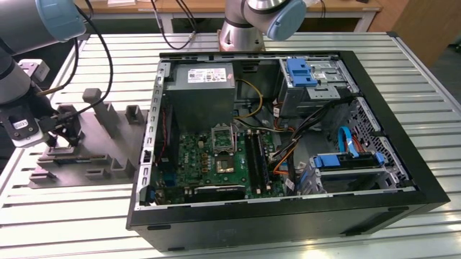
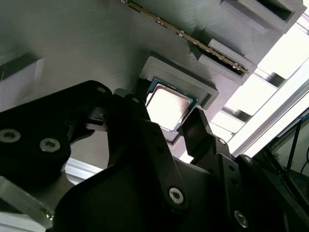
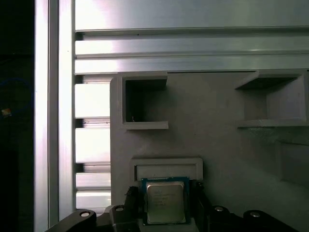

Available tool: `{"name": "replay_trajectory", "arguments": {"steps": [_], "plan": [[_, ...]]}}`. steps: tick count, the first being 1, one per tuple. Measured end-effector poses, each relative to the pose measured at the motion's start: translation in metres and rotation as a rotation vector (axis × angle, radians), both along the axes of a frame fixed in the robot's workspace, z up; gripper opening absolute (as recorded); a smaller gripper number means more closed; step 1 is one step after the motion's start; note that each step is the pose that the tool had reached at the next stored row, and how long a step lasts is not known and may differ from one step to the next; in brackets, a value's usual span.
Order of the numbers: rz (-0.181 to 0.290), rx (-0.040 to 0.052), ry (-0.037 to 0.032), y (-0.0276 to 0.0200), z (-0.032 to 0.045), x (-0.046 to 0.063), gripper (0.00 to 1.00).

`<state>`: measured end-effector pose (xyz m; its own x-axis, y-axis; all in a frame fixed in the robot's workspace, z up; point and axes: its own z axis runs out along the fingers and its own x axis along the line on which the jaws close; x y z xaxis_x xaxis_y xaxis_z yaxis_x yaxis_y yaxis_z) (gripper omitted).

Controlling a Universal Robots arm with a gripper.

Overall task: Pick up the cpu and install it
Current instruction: 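Pick up the cpu and move it towards the insertion slot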

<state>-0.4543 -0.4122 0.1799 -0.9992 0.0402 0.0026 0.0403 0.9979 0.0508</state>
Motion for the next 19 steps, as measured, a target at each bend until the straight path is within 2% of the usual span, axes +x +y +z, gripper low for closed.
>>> {"name": "replay_trajectory", "arguments": {"steps": [19], "plan": [[0.0, 0.0, -0.0003, 0.0001, 0.0016, -0.0017, 0.56]]}}
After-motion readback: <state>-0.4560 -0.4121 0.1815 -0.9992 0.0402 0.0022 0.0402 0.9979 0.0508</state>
